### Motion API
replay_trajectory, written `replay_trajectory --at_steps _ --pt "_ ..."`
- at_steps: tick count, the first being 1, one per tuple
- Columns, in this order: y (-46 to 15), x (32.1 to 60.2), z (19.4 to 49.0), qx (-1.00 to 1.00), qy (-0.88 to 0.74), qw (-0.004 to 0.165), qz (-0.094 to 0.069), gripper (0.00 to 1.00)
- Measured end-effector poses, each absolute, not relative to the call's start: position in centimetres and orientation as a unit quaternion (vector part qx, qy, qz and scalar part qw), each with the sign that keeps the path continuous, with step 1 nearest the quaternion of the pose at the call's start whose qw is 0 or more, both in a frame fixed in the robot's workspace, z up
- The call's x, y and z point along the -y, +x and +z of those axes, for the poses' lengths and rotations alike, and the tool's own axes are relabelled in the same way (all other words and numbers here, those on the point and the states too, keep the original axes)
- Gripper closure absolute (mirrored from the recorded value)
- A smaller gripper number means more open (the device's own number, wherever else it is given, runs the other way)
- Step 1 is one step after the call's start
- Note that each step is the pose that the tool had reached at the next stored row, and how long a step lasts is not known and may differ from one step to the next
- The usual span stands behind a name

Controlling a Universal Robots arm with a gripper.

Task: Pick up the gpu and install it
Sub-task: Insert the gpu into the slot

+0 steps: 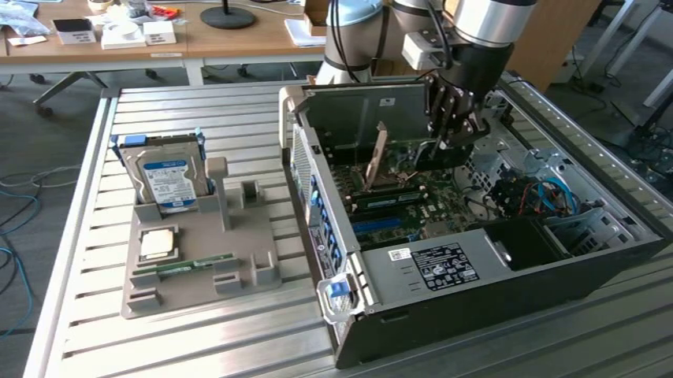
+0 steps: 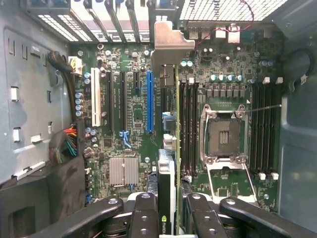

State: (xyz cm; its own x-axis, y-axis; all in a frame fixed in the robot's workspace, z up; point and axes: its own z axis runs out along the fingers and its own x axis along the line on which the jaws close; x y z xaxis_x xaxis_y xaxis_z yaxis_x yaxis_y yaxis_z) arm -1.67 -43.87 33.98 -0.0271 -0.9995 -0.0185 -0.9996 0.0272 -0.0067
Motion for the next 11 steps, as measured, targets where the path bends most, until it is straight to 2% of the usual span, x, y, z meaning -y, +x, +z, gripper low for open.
replay_trajectory --at_steps 11 --pt "-2.18 44.69 33.42 -0.717 -0.697 0.009 0.004 0.73"
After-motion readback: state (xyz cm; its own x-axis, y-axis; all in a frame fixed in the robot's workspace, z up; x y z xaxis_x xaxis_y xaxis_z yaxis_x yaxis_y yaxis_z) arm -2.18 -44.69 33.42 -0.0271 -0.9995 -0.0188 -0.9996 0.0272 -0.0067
